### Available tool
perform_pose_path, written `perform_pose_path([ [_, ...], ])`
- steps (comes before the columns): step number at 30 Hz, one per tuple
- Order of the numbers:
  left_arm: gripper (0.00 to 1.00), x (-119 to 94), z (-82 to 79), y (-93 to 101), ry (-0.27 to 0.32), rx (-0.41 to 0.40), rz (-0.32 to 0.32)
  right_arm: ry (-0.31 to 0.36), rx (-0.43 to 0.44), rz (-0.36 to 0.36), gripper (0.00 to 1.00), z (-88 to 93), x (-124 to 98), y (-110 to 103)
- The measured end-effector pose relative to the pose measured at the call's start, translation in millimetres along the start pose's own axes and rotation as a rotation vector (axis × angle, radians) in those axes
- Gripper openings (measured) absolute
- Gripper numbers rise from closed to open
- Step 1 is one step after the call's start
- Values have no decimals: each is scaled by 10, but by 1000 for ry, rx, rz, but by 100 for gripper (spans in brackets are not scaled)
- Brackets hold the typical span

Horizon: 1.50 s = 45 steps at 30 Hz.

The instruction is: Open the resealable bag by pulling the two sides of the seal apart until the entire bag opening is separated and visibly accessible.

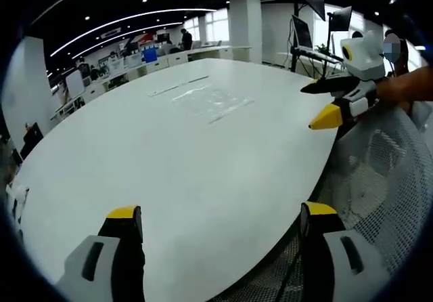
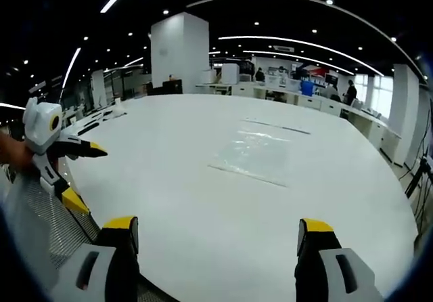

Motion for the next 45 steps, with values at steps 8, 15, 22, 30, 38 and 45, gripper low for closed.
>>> perform_pose_path([
  [8,97,-8,-16,-1,6,-10,7,-7,-6,2,98,-1,6,-2],
  [15,97,-15,-19,2,7,-21,17,-18,-6,13,98,7,9,13],
  [22,96,-24,-19,-6,12,-20,11,-47,-16,-8,98,55,27,-41],
  [30,96,-24,-19,7,12,-21,23,-47,-11,-3,98,58,23,-38],
  [38,95,-24,6,21,0,-17,27,-33,4,-1,98,36,8,-36],
  [45,95,-18,6,18,-2,-15,24,-23,13,4,98,24,2,-19],
])
Point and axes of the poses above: the point that each gripper's makers call its tool centre point, and the gripper's own axes: x roughly forward along the fingers, y roughly to its right, z roughly out of its underside, the point moved 2 cm from there along -x, roughly backward along the fingers, and after that the axes turned 9 degrees about -z, right-handed, at the moved point
